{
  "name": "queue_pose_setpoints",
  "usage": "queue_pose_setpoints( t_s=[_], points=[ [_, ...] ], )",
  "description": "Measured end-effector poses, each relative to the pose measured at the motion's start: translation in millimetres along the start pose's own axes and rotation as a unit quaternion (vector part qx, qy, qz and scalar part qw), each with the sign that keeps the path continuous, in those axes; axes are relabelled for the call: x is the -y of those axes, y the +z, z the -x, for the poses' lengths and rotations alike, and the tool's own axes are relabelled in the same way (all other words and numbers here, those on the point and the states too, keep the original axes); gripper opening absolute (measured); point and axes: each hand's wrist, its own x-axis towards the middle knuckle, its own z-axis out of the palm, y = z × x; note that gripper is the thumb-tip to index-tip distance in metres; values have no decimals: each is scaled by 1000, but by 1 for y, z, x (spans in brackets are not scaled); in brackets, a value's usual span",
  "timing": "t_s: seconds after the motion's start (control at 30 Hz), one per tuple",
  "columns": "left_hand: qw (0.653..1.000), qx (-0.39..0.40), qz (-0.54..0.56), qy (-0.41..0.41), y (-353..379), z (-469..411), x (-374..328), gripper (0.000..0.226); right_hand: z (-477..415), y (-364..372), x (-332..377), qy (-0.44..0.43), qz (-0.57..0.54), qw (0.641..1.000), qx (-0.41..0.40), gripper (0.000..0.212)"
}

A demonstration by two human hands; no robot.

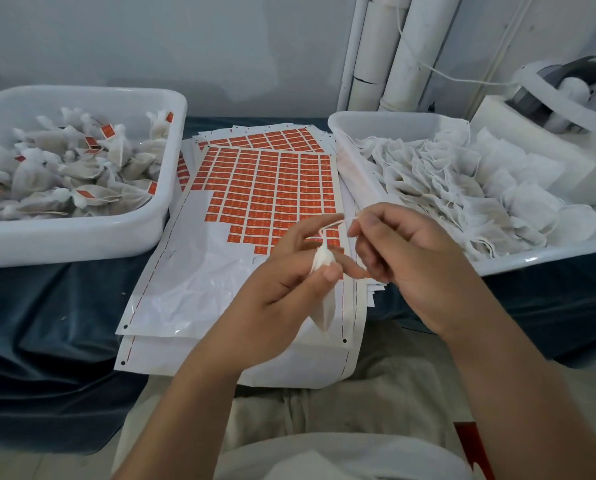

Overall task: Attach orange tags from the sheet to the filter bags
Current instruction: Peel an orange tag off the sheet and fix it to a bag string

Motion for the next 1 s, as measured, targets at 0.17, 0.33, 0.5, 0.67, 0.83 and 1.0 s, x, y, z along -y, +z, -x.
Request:
queue_pose_setpoints(
  t_s=[0.17,0.33,0.5,0.67,0.83,1.0],
  points=[
    [998,-54,36,3,-3,1,0,32,5,10,5,-34,104,992,61,23],
    [991,-125,29,-44,-7,2,-3,31,10,8,13,-24,155,980,126,21],
    [987,-119,-94,-46,-10,1,-5,41,15,8,20,-64,294,952,57,16],
    [963,-17,-266,-45,-11,3,-6,25,22,0,31,-136,388,906,101,15],
    [982,72,-166,-60,-12,11,-8,30,21,-2,34,-266,447,850,75,8],
    [984,130,-100,-68,-10,11,-4,36,15,-2,28,-240,367,897,66,9]
  ],
)
